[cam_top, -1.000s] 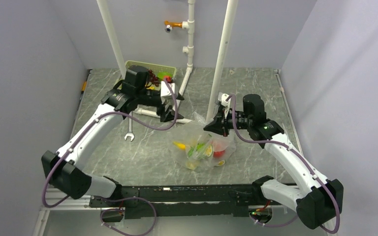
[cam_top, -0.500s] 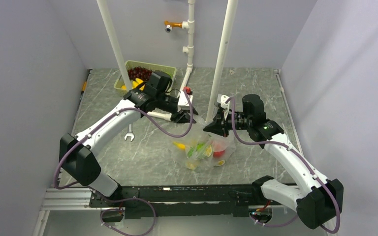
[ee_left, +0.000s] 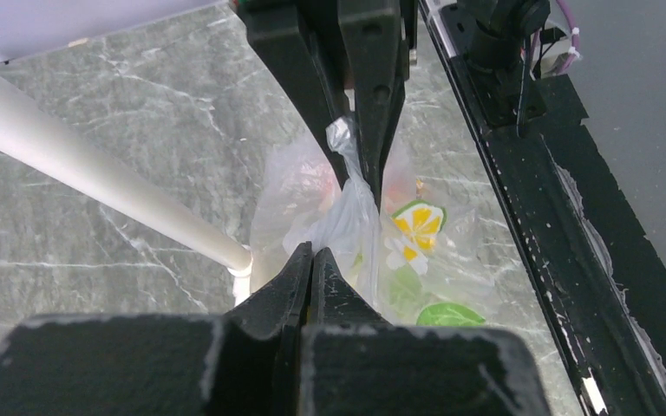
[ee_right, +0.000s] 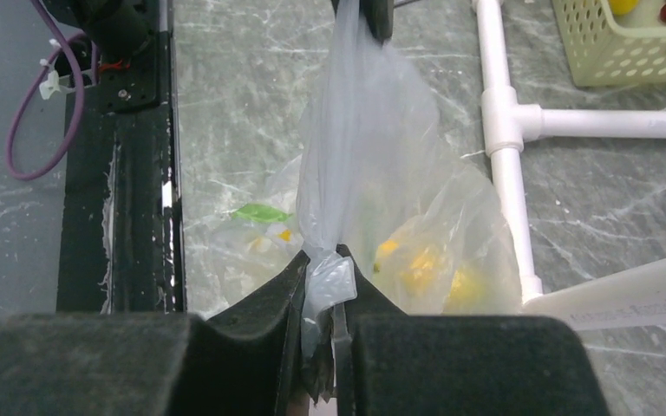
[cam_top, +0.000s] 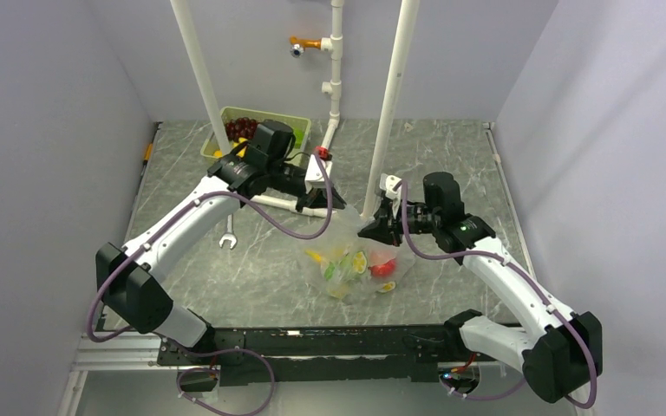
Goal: Place the fake fruits into the plastic bag and tie a complex knot
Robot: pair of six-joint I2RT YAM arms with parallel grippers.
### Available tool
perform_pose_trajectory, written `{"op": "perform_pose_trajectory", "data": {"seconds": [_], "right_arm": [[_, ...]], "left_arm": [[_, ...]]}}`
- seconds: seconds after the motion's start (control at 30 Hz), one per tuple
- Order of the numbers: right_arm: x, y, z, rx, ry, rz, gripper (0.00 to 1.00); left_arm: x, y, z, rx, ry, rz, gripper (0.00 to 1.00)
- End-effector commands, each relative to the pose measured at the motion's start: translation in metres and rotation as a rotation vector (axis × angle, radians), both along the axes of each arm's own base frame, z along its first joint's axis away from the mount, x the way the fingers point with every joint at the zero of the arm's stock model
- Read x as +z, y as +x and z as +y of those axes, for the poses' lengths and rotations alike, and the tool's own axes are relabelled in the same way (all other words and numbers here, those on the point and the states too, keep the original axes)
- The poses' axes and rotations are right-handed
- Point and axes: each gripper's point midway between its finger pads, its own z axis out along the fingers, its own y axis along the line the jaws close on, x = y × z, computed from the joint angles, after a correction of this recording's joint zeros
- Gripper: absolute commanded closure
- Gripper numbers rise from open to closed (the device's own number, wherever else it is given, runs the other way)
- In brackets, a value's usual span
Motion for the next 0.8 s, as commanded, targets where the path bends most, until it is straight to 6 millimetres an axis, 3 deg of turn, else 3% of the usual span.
{"op": "perform_pose_trajectory", "data": {"seconds": [0.0, 0.17, 0.23, 0.3, 0.37, 0.47, 0.6, 0.77], "right_arm": [[-0.029, -0.001, -0.008, -0.029, -0.062, 0.056, 0.87], [-0.04, 0.002, -0.011, -0.052, -0.083, 0.076, 0.85], [-0.041, 0.007, -0.011, -0.078, -0.083, 0.093, 0.91], [-0.037, 0.013, -0.008, -0.11, -0.068, 0.13, 1.0], [-0.028, 0.019, -0.005, -0.154, -0.031, 0.175, 1.0], [-0.014, 0.034, -0.001, -0.281, 0.036, 0.263, 1.0], [-0.004, 0.049, 0.0, -0.42, 0.098, 0.383, 1.0], [0.006, 0.052, 0.003, -0.485, 0.183, 0.474, 1.0]], "left_arm": [[0.06, -0.003, 0.005, -0.014, -0.15, -0.095, 1.0], [0.077, 0.0, 0.007, 0.009, -0.182, -0.075, 1.0], [0.084, -0.003, 0.008, 0.016, -0.189, -0.027, 1.0], [0.09, -0.017, 0.01, -0.008, -0.199, 0.051, 1.0], [0.085, -0.037, 0.011, -0.025, -0.186, 0.179, 1.0], [0.054, -0.066, 0.007, -0.05, -0.115, 0.296, 1.0], [-0.01, -0.091, -0.001, -0.043, 0.006, 0.383, 1.0], [-0.1, -0.086, -0.012, 0.105, 0.176, 0.296, 1.0]]}}
